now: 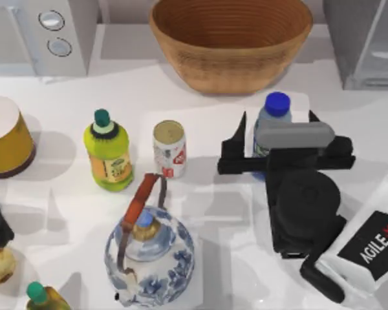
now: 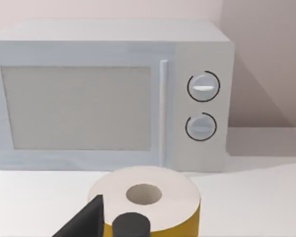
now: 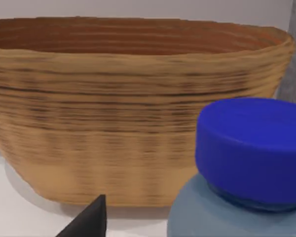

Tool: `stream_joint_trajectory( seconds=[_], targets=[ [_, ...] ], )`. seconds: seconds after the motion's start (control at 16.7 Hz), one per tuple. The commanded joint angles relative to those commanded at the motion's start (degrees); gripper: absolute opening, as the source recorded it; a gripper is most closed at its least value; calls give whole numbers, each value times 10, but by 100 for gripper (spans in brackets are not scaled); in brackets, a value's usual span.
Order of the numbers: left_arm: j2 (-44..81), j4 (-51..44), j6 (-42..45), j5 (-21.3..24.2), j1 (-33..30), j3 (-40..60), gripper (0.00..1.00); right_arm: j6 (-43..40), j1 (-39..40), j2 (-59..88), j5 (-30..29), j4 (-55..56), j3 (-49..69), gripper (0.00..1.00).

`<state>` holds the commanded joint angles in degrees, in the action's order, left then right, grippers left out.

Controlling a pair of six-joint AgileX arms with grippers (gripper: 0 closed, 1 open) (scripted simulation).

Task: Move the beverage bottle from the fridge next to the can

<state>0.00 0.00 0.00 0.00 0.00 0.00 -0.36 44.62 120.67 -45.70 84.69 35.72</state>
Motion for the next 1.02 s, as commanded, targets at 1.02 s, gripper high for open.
stream_joint_trajectory(
  seconds=[1.02],
  targets=[
    [0,0,0,0,0,0,100,-8,-120,-377,161,-181,-61,100]
  ],
)
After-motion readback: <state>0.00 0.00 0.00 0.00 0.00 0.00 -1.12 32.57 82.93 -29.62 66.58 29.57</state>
